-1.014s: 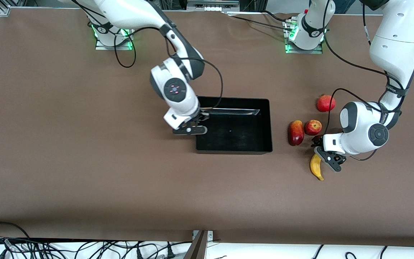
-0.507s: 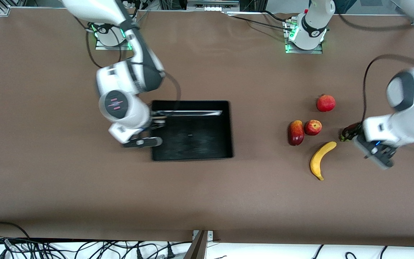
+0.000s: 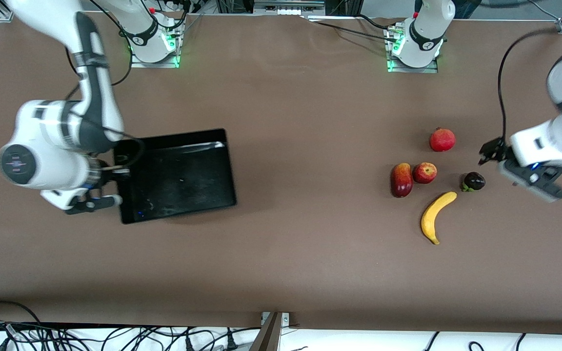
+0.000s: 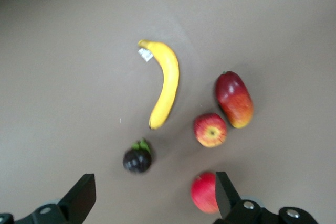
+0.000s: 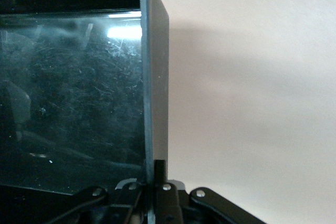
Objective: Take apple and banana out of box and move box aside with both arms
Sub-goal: 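Drag the empty tray away from the fruit with the right gripper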
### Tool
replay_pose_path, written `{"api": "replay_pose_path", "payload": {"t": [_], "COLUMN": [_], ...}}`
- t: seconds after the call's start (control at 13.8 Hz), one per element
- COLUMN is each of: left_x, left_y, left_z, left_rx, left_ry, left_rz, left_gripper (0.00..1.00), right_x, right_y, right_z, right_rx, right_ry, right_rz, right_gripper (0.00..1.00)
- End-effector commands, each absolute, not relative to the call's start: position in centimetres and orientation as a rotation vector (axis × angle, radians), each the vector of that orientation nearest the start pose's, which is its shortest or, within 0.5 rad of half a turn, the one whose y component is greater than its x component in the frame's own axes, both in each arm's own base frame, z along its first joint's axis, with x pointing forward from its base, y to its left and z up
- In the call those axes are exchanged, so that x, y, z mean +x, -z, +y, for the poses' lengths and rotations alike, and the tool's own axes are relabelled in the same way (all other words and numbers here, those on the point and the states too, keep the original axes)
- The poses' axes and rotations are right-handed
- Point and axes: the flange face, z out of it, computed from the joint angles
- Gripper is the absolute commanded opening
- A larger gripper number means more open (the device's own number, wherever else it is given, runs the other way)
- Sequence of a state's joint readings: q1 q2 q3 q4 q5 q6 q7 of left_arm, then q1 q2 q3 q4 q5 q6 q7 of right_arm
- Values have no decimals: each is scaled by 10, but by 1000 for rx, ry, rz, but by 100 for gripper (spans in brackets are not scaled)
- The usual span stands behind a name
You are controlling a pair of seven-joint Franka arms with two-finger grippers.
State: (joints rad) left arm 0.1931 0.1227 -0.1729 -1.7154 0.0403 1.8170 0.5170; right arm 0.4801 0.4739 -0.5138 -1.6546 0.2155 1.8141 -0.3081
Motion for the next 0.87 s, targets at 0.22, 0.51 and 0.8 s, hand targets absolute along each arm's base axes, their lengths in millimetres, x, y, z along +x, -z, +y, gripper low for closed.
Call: {"api": "replay_pose_path", "payload": {"t": [0.22,0.51,0.8], "left_x": [518,491,494], "left_y": [-607,-620,-616], "left_z": [-1,-2,5], "left_rx": [-3052,-3139,-3147], "left_ry": [-24,0,16], "left_rz": [375,170,143], "left_gripper": [100,100,100], "right_x": [604,582,601], "right_y": [-340,-295,-364], "right_z": [-69,-83,-53], "right_rx": [-3098,-3136,-3130], "right_ry": [-297,-244,-417], "right_rz": [-74,84,314], "right_gripper": [0,5,100]}}
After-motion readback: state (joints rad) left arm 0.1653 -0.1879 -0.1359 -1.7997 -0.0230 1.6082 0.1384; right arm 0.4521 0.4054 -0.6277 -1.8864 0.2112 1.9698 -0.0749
